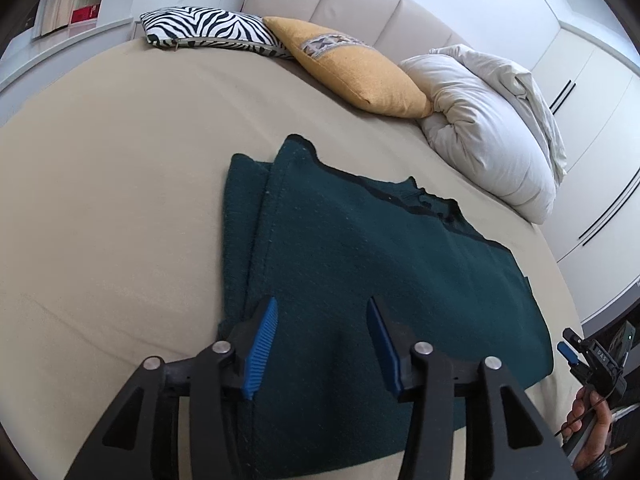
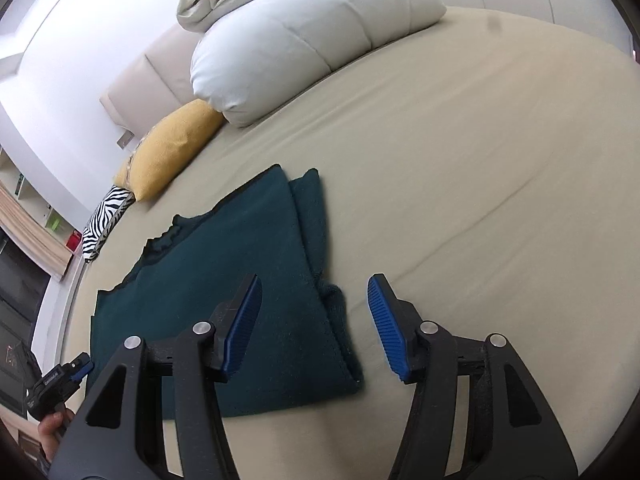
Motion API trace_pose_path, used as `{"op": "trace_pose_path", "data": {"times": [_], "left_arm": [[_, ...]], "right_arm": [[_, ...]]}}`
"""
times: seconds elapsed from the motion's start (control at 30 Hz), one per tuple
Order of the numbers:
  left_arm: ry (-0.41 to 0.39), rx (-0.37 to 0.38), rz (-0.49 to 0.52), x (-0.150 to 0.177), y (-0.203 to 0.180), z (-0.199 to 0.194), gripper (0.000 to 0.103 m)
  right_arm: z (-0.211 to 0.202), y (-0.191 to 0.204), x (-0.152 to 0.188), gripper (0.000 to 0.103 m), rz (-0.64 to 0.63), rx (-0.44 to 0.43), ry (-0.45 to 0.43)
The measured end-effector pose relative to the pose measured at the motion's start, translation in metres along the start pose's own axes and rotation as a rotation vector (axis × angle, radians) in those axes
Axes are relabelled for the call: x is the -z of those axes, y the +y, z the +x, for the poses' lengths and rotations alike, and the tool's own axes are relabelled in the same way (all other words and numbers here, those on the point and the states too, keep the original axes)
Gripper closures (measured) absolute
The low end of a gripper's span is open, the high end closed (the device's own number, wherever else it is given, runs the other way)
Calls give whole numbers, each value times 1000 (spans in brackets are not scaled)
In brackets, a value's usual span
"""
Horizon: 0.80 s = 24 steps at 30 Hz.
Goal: Fold small clothes
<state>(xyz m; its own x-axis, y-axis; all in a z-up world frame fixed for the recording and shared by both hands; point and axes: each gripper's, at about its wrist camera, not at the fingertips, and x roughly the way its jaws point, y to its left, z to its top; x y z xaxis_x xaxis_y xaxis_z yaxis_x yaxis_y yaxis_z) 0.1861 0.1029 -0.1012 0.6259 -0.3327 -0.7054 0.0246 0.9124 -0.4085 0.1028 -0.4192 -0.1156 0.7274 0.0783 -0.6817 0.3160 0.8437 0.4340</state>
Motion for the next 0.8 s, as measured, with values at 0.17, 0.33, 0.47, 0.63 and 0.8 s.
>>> {"op": "trace_pose_path", "data": {"times": [0.17,0.33,0.47,0.63,0.8], "left_arm": [[30,-14,6,6,3,7,51],[44,-16,19,7,2,8,51],[44,-13,13,7,3,8,51],[49,-4,7,7,5,7,51],[54,3,29,9,7,8,52]], "right_arm": [[19,31,10,50,-148,53,61],[24,25,23,71,-166,113,106],[18,17,22,95,-161,127,92],[12,21,26,99,-195,150,84],[11,3,38,99,-137,138,101]]}}
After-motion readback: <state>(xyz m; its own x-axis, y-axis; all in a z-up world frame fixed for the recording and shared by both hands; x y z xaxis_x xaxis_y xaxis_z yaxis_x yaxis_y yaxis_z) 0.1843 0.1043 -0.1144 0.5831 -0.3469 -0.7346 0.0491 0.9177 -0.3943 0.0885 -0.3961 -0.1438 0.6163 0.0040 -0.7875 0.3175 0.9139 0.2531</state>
